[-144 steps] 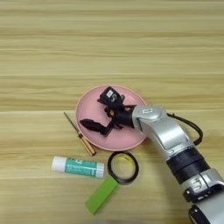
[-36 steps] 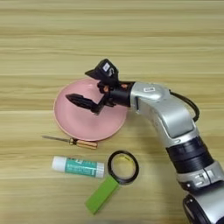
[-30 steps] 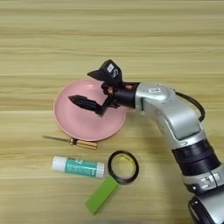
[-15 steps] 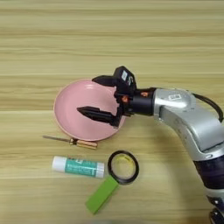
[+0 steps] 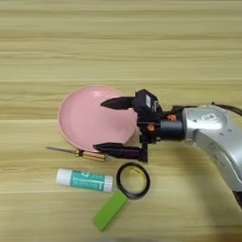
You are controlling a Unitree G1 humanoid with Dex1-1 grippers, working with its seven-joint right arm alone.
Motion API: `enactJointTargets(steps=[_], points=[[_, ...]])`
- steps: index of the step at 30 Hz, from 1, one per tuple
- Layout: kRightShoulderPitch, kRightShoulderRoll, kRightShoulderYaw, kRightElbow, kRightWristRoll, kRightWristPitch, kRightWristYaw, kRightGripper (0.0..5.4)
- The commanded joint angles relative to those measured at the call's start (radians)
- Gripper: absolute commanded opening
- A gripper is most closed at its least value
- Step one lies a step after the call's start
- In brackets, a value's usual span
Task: Move the objects on the table
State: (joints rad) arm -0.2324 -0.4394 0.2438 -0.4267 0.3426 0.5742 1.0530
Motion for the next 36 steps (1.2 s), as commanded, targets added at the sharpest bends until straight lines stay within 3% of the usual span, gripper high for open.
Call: enactJointTargets(steps=[1, 13, 24, 36], points=[[-0.027, -0.039, -0.014, -0.042, 0.010, -0.065, 0.007, 5.38], [0.028, -0.109, 0.020, -0.035, 0.001, -0.167, 0.118, 5.38], [0.072, -0.123, 0.065, -0.005, -0.071, -0.284, 0.127, 5.38], [0.091, -0.116, 0.111, 0.034, -0.140, -0.357, 0.122, 5.38]])
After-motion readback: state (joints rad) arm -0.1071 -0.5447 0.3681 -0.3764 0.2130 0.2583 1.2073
